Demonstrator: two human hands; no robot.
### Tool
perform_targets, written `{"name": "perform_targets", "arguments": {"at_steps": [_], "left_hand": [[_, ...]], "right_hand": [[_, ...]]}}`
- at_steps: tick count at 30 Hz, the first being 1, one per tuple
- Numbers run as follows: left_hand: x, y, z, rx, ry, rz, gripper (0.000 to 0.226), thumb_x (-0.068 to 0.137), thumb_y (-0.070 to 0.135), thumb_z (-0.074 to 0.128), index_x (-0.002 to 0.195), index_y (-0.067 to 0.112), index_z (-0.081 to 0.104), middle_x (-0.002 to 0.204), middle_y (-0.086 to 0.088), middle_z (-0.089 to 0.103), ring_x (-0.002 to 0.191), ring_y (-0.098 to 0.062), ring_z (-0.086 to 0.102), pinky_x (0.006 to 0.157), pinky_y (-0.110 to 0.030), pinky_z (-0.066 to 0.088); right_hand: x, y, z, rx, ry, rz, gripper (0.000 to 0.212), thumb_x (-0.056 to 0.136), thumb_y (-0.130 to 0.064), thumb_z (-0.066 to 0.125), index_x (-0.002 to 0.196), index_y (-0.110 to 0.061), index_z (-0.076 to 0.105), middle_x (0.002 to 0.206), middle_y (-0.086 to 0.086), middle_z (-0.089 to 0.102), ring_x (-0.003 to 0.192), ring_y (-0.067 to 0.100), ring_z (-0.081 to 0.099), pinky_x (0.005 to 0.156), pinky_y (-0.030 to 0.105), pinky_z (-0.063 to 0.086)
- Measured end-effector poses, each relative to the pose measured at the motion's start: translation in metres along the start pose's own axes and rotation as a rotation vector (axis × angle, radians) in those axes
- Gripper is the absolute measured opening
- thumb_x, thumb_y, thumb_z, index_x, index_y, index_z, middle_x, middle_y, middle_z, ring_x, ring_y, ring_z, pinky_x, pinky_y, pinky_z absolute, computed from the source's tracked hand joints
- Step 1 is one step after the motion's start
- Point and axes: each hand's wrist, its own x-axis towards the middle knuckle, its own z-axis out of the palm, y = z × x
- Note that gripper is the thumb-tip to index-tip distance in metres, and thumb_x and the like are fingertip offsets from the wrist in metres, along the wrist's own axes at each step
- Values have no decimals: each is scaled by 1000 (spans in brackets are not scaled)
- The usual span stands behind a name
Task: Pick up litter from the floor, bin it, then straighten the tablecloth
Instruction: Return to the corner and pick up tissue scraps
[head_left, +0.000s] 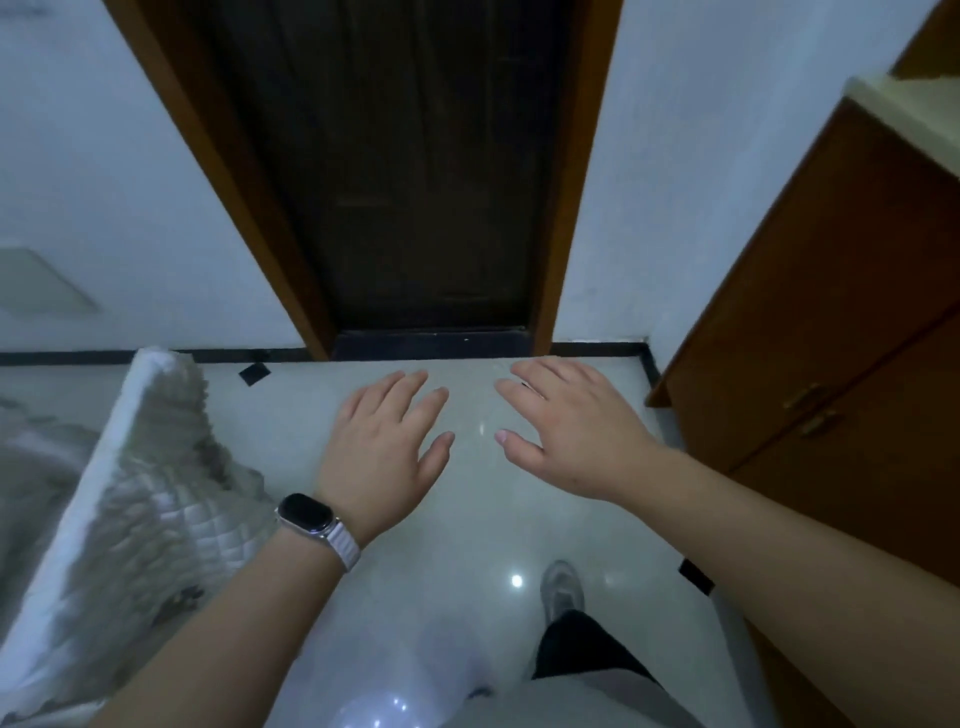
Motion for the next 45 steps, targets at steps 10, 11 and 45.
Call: {"name": "perform_targets", "arguments": {"at_steps": [10, 11, 45], "left_hand": [[132, -70, 17, 101, -72, -325, 47, 91, 44, 56, 131, 20, 58, 138, -8, 55, 128, -30, 49, 105, -48, 39], [147, -75, 17, 97, -78, -352, 48, 92, 45, 53, 133, 21, 56, 141, -7, 52, 130, -29, 47, 107, -47, 37], [294, -481, 21, 176, 140, -696, 43, 88, 39, 61, 126, 19, 59, 133, -7, 58, 125, -30, 52, 100, -47, 43]], "right_hand": [[210, 62, 43, 61, 27, -269, 49, 89, -61, 39, 126, -31, 49, 130, -5, 57, 120, 20, 51, 98, 40, 44], [230, 70, 42, 74, 23, -298, 49, 89, -61, 39, 127, -30, 49, 131, -4, 57, 121, 20, 51, 99, 40, 43], [716, -118, 49, 19, -26, -798, 53, 93, -56, 35, 132, -24, 50, 136, 0, 52, 126, 21, 45, 105, 40, 37]]}}
